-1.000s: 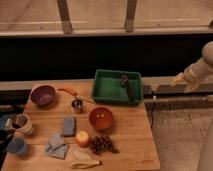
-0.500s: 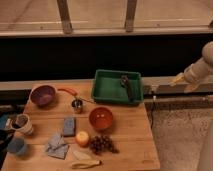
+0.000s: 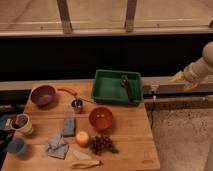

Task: Place fork in plastic cup

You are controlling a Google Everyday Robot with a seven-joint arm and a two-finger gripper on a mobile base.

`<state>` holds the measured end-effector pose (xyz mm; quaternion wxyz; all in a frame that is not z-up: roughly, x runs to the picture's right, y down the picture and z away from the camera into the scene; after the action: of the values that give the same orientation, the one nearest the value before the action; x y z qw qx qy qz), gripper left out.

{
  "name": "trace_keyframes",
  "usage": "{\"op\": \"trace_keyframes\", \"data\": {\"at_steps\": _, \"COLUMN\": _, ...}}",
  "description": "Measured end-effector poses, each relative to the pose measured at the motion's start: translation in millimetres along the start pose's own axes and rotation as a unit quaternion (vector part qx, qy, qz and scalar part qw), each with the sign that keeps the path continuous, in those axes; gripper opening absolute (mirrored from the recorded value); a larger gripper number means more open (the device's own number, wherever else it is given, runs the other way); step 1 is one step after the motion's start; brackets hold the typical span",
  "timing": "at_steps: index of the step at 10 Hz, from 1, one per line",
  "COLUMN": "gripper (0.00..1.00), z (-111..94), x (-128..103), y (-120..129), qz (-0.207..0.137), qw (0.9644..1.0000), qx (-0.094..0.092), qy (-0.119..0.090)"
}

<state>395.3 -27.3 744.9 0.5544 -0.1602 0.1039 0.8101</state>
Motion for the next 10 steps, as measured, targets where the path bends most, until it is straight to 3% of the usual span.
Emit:
{"op": "trace_keyframes", "data": {"at_steps": 2, "gripper": 0.51, "z": -8, "x": -17, "y": 30, "qz": -0.044, "qw": 0.9971, "qx": -0.009, "qy": -0.061}}
{"op": "trace_keyframes", "data": {"at_steps": 3, "gripper": 0.51, "z": -7, "x": -22, "y": 49, "qz": -0.069, "qw": 0.9951, "qx": -0.011, "qy": -0.070}}
{"op": "trace_keyframes", "data": {"at_steps": 6, "gripper": 0.51, "z": -3, "x": -26, "y": 117, "qz": -0.140, "qw": 0.9870, "qx": -0.023, "qy": -0.074}}
{"op": "trace_keyframes", "data": {"at_steps": 7, "gripper": 0.51, "z": -2, "x": -23, "y": 141, "qz": -0.169, "qw": 0.9827, "qx": -0.032, "qy": -0.070}}
{"op": "trace_keyframes", "data": {"at_steps": 8, "gripper": 0.51, "z": -1, "x": -14, "y": 165, "qz": -0.204, "qw": 0.9760, "qx": -0.041, "qy": -0.064}}
{"op": "trace_keyframes", "data": {"at_steps": 9, "gripper": 0.51, "z": -1, "x": -8, "y": 177, "qz": -0.224, "qw": 0.9716, "qx": -0.045, "qy": -0.061}}
{"op": "trace_keyframes", "data": {"at_steps": 10, "gripper": 0.51, "z": -2, "x": -8, "y": 177, "qz": -0.225, "qw": 0.9714, "qx": -0.046, "qy": -0.061}}
